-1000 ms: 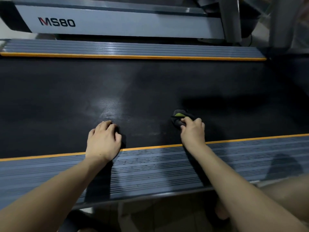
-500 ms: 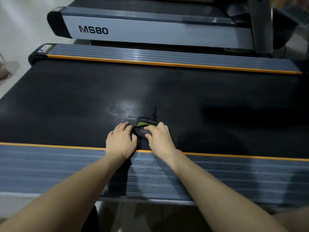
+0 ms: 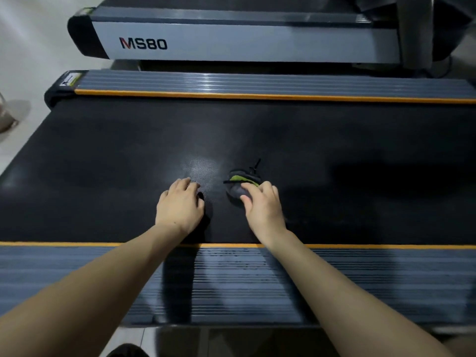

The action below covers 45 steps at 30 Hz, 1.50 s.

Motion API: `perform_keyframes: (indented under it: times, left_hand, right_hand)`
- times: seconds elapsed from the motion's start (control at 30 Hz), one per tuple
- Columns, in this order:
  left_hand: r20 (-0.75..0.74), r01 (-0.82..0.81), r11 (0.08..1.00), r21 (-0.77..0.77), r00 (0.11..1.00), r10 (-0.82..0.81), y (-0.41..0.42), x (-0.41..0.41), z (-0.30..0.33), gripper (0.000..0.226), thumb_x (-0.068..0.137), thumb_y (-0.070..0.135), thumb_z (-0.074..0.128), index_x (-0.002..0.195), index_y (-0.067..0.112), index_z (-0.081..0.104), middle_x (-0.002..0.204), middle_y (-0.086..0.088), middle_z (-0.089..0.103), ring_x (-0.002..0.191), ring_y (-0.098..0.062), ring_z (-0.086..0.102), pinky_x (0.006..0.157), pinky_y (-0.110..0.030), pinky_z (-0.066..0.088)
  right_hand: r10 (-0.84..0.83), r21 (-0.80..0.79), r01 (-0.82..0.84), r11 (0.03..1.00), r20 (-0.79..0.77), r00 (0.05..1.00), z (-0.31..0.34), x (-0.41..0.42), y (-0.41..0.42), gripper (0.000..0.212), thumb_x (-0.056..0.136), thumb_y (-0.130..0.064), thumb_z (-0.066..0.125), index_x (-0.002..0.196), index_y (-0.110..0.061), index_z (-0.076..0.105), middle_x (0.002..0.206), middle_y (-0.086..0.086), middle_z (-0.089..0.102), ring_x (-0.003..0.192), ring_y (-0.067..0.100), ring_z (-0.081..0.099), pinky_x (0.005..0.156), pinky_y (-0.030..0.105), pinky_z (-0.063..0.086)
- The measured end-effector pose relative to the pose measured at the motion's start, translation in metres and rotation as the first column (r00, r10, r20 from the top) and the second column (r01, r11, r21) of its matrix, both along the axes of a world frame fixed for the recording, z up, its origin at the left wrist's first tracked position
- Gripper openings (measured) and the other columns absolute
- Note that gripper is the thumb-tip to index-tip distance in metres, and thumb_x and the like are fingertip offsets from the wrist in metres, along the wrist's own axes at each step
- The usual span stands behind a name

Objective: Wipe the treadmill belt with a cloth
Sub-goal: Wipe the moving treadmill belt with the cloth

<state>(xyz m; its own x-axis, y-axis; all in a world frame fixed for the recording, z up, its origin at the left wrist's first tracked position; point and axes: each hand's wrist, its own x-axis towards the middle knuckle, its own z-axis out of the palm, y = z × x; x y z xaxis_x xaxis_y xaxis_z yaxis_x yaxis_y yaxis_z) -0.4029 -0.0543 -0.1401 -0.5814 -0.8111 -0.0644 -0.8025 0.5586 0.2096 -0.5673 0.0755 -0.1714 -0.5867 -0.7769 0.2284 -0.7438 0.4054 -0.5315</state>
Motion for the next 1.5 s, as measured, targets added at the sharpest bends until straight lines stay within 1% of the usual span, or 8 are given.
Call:
perform_keyframes:
  times: [0.23, 0.47, 0.83, 0.97, 1.07, 1.23, 1.37, 1.5]
  left_hand:
    - [-0.044, 0.097, 0.995, 0.038, 0.994, -0.096, -0.009, -0.02, 0.008, 0.043, 0.094, 0.03, 0.045, 0.134, 0.02, 0.056, 0.146, -0.002, 0.049, 0.138, -0.023, 0.041, 0.109, -0.042, 0.037]
    - [-0.072, 0.108, 0.992, 0.065, 0.992, -0.104, -0.046, -0.031, 0.003, 0.046, 0.094, 0.031, 0.043, 0.138, 0.021, 0.053, 0.151, -0.001, 0.046, 0.141, -0.023, 0.038, 0.112, -0.043, 0.036]
    - [-0.047, 0.115, 0.993, -0.025, 0.992, -0.116, -0.147, -0.088, -0.012, 0.046, 0.096, 0.031, 0.043, 0.141, 0.023, 0.052, 0.155, 0.002, 0.041, 0.146, -0.02, 0.03, 0.115, -0.041, 0.03]
    - [-0.029, 0.11, 0.993, -0.036, 0.993, -0.111, -0.186, -0.112, -0.019, 0.046, 0.097, 0.031, 0.044, 0.142, 0.023, 0.052, 0.156, 0.0, 0.041, 0.147, -0.022, 0.029, 0.115, -0.043, 0.029]
    - [-0.015, 0.112, 0.993, -0.032, 0.994, -0.112, -0.208, -0.122, -0.024, 0.045, 0.098, 0.032, 0.042, 0.142, 0.024, 0.051, 0.158, 0.0, 0.039, 0.15, -0.023, 0.026, 0.116, -0.044, 0.029]
    - [-0.022, 0.114, 0.993, -0.03, 0.993, -0.114, -0.234, -0.116, -0.029, 0.04, 0.098, 0.031, 0.044, 0.136, 0.026, 0.054, 0.154, 0.002, 0.042, 0.147, -0.023, 0.029, 0.114, -0.043, 0.03]
    - [-0.024, 0.146, 0.988, -0.045, 0.989, -0.147, -0.25, -0.096, -0.036, 0.04, 0.097, 0.032, 0.045, 0.136, 0.031, 0.054, 0.155, 0.003, 0.042, 0.149, -0.023, 0.029, 0.115, -0.043, 0.031]
    - [-0.077, 0.097, 0.994, -0.043, 0.992, -0.1, -0.264, -0.082, -0.033, 0.038, 0.095, 0.029, 0.047, 0.131, 0.026, 0.058, 0.149, 0.0, 0.048, 0.142, -0.023, 0.037, 0.11, -0.043, 0.037]
  right_hand:
    - [-0.089, 0.088, 0.102, 0.991, -0.14, 0.986, 0.002, 0.006, -0.005, 0.036, 0.092, -0.035, 0.065, 0.127, -0.027, 0.062, 0.105, 0.003, 0.053, 0.099, 0.026, 0.049, 0.082, 0.04, 0.047]
    - [-0.05, 0.074, 0.07, 0.995, -0.241, 0.969, -0.021, -0.015, -0.037, 0.024, 0.09, -0.031, 0.067, 0.113, -0.028, 0.068, 0.106, 0.003, 0.053, 0.094, 0.027, 0.049, 0.076, 0.041, 0.048]
    - [-0.088, -0.054, 0.081, 0.995, -0.127, 0.988, -0.029, -0.134, -0.185, 0.015, 0.089, -0.028, 0.066, 0.102, -0.025, 0.073, 0.099, 0.003, 0.054, 0.091, 0.031, 0.047, 0.078, 0.046, 0.049]
    - [-0.053, 0.02, 0.056, 0.998, -0.125, 0.991, -0.027, -0.177, -0.233, 0.018, 0.094, -0.034, 0.061, 0.108, -0.029, 0.071, 0.104, 0.001, 0.051, 0.1, 0.028, 0.044, 0.088, 0.045, 0.047]
    - [-0.054, 0.033, 0.059, 0.998, -0.135, 0.989, -0.024, -0.197, -0.257, 0.017, 0.096, -0.036, 0.059, 0.108, -0.031, 0.069, 0.104, -0.001, 0.049, 0.103, 0.026, 0.044, 0.088, 0.046, 0.048]
    - [-0.147, 0.047, 0.155, 0.987, -0.143, 0.979, -0.019, -0.201, -0.278, 0.019, 0.098, -0.036, 0.056, 0.11, -0.029, 0.069, 0.109, 0.002, 0.05, 0.107, 0.026, 0.044, 0.09, 0.041, 0.044]
    - [-0.171, 0.039, 0.179, 0.983, -0.154, 0.973, -0.017, -0.198, -0.281, 0.023, 0.098, -0.035, 0.057, 0.116, -0.026, 0.07, 0.109, 0.005, 0.053, 0.108, 0.028, 0.047, 0.094, 0.041, 0.042]
    - [-0.228, 0.004, 0.23, 0.973, -0.122, 0.966, -0.016, -0.182, -0.286, 0.024, 0.096, -0.03, 0.06, 0.115, -0.023, 0.072, 0.109, 0.01, 0.055, 0.108, 0.032, 0.05, 0.095, 0.042, 0.042]
